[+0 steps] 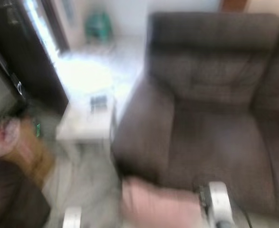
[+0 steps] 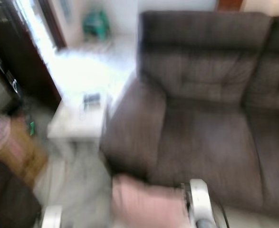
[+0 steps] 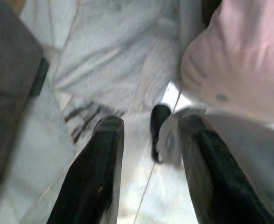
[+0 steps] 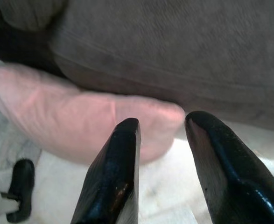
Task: Move the pillow to the sofa from floor
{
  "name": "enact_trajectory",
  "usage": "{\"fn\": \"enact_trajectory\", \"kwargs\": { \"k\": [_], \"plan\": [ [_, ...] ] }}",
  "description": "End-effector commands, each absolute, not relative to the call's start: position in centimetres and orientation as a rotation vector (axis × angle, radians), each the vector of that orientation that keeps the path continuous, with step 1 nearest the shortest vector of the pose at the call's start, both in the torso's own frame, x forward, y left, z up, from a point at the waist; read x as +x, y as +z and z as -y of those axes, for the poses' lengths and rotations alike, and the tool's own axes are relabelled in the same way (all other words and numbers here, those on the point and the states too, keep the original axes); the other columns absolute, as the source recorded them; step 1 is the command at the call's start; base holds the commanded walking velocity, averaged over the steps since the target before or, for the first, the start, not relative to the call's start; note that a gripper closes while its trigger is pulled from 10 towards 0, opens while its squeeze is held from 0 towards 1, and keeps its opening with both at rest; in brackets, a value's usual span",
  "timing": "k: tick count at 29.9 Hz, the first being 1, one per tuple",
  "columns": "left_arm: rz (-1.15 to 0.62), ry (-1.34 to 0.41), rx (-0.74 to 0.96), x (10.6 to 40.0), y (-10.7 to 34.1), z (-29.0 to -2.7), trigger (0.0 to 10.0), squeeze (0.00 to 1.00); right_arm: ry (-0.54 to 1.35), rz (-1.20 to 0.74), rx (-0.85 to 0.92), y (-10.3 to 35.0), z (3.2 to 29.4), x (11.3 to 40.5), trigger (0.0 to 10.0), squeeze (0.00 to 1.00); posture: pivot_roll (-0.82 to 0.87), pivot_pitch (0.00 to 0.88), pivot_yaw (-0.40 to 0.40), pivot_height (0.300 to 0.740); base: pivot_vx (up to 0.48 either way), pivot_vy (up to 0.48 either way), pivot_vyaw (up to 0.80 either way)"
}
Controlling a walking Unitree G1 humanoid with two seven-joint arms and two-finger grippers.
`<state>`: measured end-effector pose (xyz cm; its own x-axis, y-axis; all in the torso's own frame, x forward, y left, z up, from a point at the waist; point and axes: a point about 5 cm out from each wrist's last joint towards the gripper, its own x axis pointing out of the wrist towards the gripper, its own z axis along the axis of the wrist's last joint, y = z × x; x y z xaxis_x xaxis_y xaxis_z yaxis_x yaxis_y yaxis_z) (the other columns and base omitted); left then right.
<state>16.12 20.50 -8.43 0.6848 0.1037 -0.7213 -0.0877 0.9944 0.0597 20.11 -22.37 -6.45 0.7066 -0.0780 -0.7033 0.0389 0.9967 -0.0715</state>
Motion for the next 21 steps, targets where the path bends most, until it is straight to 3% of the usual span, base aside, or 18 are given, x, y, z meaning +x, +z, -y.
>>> {"fn": "enact_trajectory", "kwargs": {
  "k": [1, 13, 21],
  "plan": [
    [-0.788, 0.108, 0.033, 16.69, -8.11, -20.74, 10.0, 0.0, -0.07, -0.803, -0.039, -6.8, 22.22, 19.58, 10.0, 0.0, -0.04, 0.086, -0.006, 0.74, 0.0, 0.0, 0.0],
    [-0.776, 0.064, -0.01, 17.25, -7.93, -20.27, 10.0, 0.0, -0.102, -0.792, -0.006, -6.69, 22.31, 19.76, 10.0, 0.0, -0.04, 0.087, -0.005, 0.74, 0.0, 0.0, 0.0],
    [-0.766, 0.052, -0.008, 17.64, -7.72, -20.4, 10.0, 0.0, -0.106, -0.788, 0.004, -6.63, 22.3, 19.86, 10.0, 0.0, -0.04, 0.088, 0.0, 0.74, 0.0, 0.0, -0.75]
  ]
}}
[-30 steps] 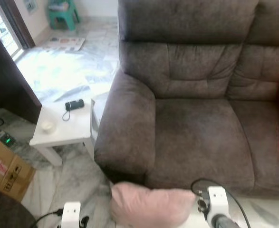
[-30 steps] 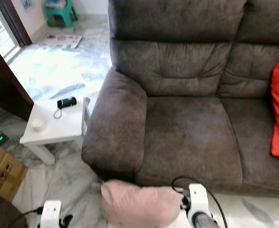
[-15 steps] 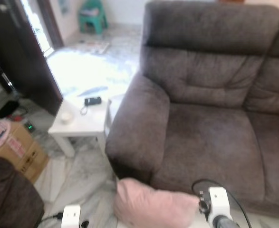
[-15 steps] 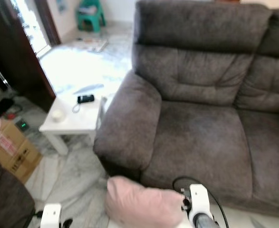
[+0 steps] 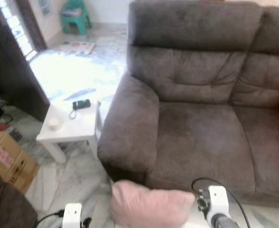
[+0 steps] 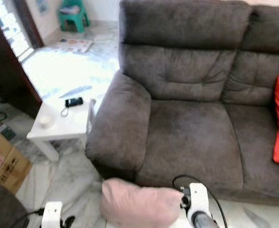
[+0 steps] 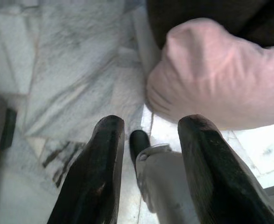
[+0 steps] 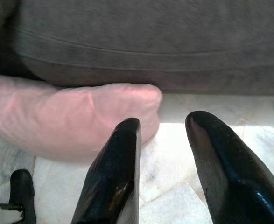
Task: Move the pillow to the sofa from floor
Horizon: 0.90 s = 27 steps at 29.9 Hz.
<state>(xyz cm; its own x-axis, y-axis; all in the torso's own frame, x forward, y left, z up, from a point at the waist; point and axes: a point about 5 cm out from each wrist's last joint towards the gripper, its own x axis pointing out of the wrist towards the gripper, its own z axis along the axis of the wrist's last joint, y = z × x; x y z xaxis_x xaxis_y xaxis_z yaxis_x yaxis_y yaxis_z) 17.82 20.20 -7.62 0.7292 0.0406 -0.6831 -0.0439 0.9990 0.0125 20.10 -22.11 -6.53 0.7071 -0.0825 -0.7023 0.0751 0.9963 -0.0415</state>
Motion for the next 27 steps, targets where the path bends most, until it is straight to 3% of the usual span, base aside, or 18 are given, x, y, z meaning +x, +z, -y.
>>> {"fn": "enact_trajectory", "kwargs": {
  "k": [1, 8, 15, 18, 27],
  "plan": [
    [-0.766, 0.052, -0.008, 17.6, -7.7, -20.4, 10.0, 0.0, -0.106, -0.788, 0.004, -6.6, 22.3, 19.9, 10.0, 0.0, -0.04, 0.088, 0.0, 0.74, 0.0, 0.0, -0.79],
    [-0.709, 0.052, 0.004, 19.1, -6.9, -20.6, 10.0, 0.0, -0.104, -0.78, 0.002, -6.5, 22.2, 20.1, 10.0, 0.0, -0.03, 0.09, 0.001, 0.74, 0.0, 0.0, -0.78],
    [-0.65, 0.026, 0.041, 20.5, -6.0, -20.3, 10.0, 0.0, -0.079, -0.715, -0.012, -5.9, 21.9, 21.0, 10.0, 0.0, -0.04, 0.094, 0.005, 0.74, 0.0, 0.0, 0.0],
    [-0.413, 0.026, 0.133, 23.5, -3.0, -20.3, 10.0, 0.0, -0.081, -0.565, 0.015, -4.1, 21.7, 23.2, 10.0, 0.0, -0.03, 0.1, 0.004, 0.74, 0.0, 0.0, 0.0],
    [-0.028, 0.033, 0.208, 26.9, 3.0, -19.6, 10.0, 0.0, -0.052, -0.188, 0.032, 1.0, 20.9, 27.3, 10.0, 0.0, -0.04, 0.088, 0.017, 0.74, 0.0, 0.0, 0.0]
  ]
}}
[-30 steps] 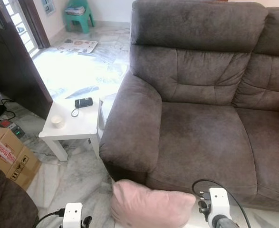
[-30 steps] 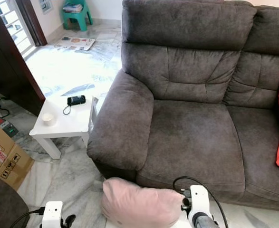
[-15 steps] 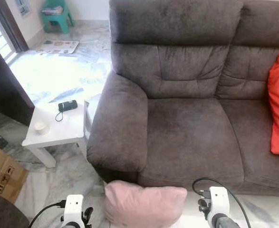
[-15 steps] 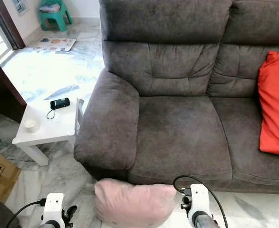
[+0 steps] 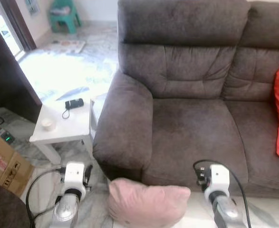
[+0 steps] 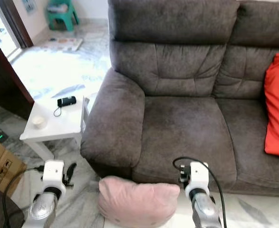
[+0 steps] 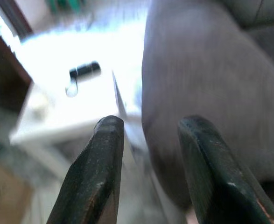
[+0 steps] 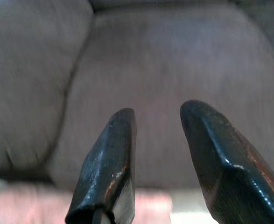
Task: Move the pillow to the sofa from floor
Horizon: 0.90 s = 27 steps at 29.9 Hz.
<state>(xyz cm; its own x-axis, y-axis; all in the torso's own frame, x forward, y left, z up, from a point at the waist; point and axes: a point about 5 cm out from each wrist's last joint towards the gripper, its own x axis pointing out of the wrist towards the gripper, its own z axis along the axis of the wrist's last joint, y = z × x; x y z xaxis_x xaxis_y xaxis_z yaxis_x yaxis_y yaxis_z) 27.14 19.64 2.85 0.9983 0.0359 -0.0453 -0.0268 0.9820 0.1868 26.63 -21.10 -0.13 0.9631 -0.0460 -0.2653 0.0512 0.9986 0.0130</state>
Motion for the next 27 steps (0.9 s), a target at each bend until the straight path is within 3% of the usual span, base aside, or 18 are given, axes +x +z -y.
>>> {"fn": "enact_trajectory", "kwargs": {
  "k": [1, 9, 27],
  "plan": [
    [0.03, 0.028, 0.22, 27.1, 4.1, -19.4, 10.0, 0.0, -0.051, -0.105, 0.03, 2.2, 20.8, 27.7, 10.0, 0.0, -0.03, 0.085, 0.017, 0.74, 0.0, 0.0, 0.0],
    [0.193, 0.037, 0.23, 26.5, 7.4, -18.7, 10.0, 0.0, -0.064, 0.091, 0.005, 5.3, 20.6, 26.9, 10.0, 0.0, -0.04, 0.066, 0.025, 0.74, 0.0, 0.0, 0.0],
    [0.14, 0.031, 0.214, 26.8, 7.6, -18.5, 10.0, 0.0, -0.053, 0.066, 0.0, 6.8, 19.7, 28.3, 10.0, 0.0, -0.04, 0.083, 0.009, 0.728, 0.0, 0.0, 0.0]
  ]
}}
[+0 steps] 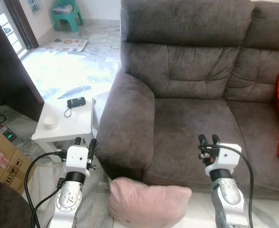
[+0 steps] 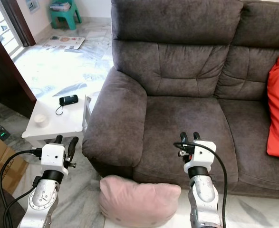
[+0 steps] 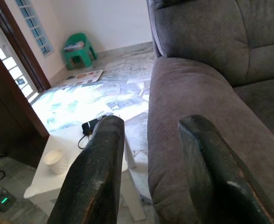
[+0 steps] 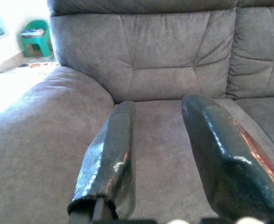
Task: Move the pillow to the sofa from floor
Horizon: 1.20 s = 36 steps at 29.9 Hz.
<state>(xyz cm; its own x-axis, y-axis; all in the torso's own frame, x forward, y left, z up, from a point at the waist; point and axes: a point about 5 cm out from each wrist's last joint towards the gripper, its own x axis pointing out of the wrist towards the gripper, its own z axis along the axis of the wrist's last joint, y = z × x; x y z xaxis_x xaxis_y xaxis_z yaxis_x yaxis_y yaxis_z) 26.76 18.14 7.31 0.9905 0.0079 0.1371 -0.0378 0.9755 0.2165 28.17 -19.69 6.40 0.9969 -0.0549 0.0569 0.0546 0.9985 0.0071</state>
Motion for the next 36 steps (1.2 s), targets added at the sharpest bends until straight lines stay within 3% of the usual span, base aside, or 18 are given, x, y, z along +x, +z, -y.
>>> {"fn": "enact_trajectory", "kwargs": {
  "k": [1, 19, 36],
  "plan": [
    [0.14, 0.032, 0.214, 26.87, 7.62, -18.48, 10.0, 0.0, -0.053, 0.066, -0.001, 6.84, 19.67, 28.38, 10.0, 0.0, -0.04, 0.084, 0.009, 0.724, 0.0, 0.0, 0.0],
    [0.124, 0.039, 0.204, 27.1, 7.67, -18.24, 10.0, 0.0, -0.027, 0.042, 0.003, 7.05, 19.4, 28.95, 10.0, 0.0, -0.04, 0.102, -0.002, 0.623, 0.0, 0.0, 0.0],
    [0.111, 0.031, 0.196, 27.33, 7.55, -17.9, 10.0, 0.0, 0.004, 0.042, -0.002, 7.09, 19.38, 29.04, 10.0, 0.0, -0.04, 0.103, -0.004, 0.623, 0.0, 0.0, 0.0]
  ]
}}
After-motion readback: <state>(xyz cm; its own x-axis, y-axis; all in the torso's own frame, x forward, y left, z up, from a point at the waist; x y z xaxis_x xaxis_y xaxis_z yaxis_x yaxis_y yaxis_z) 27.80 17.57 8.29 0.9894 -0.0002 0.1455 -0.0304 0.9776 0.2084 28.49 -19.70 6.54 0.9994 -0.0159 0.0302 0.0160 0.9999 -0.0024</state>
